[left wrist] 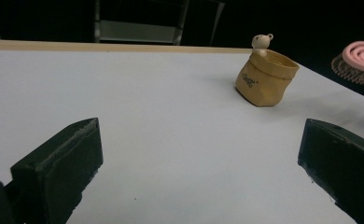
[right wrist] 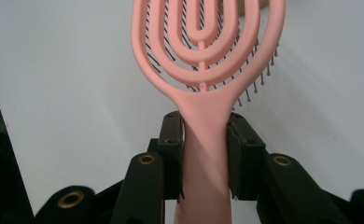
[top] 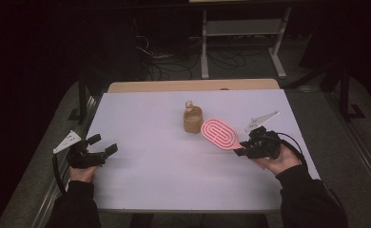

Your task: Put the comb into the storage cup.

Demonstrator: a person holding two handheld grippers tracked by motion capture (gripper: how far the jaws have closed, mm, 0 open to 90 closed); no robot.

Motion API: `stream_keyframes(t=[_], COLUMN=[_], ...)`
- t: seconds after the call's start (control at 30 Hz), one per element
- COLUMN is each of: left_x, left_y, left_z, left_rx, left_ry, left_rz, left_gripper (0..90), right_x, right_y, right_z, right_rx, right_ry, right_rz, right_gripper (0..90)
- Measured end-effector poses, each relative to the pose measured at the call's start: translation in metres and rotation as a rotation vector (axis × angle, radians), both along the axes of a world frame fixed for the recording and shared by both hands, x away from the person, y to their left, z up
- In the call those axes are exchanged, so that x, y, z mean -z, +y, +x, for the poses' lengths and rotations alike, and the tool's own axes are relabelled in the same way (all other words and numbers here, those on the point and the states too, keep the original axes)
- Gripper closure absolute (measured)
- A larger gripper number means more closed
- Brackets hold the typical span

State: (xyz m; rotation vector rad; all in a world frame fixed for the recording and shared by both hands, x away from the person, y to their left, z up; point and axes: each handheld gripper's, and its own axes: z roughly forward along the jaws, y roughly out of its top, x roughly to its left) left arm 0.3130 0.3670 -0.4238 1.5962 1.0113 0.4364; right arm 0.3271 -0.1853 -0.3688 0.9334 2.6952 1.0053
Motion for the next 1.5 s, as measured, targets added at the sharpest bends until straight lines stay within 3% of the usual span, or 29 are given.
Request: stream_keyframes(t=[0.23, 0.73, 1.23, 1.5], left_x=[0.001, 0.000, -0.002, -0.003], left_y=[-0.001, -0.001, -0.003, -0.005], left_z=[0.001, -0.001, -0.002, -0.003], left_rx=[0.008, 0.008, 0.015, 0.022], left_ry=[0.007, -0.001, -0.012, -0.017], left_rz=[0.004, -0.004, -0.014, -0.011], left_gripper=[0.0, 0.0, 0.0, 0.0], right_x=[-0.010, -0.026, -0.046, -0.056], right_y=[0.005, 0.011, 0.036, 0.047], right_z=[0.002, 0.007, 0.011, 0.013], right_rx=[-0.013, -0.040, -0.103, -0.137], right_ry=[-0.031, -0.060, -0.093, -0.109], right_rz=[0.051, 0.083, 0.092, 0.126], right_gripper=[69.3, 69.4, 69.4, 69.4])
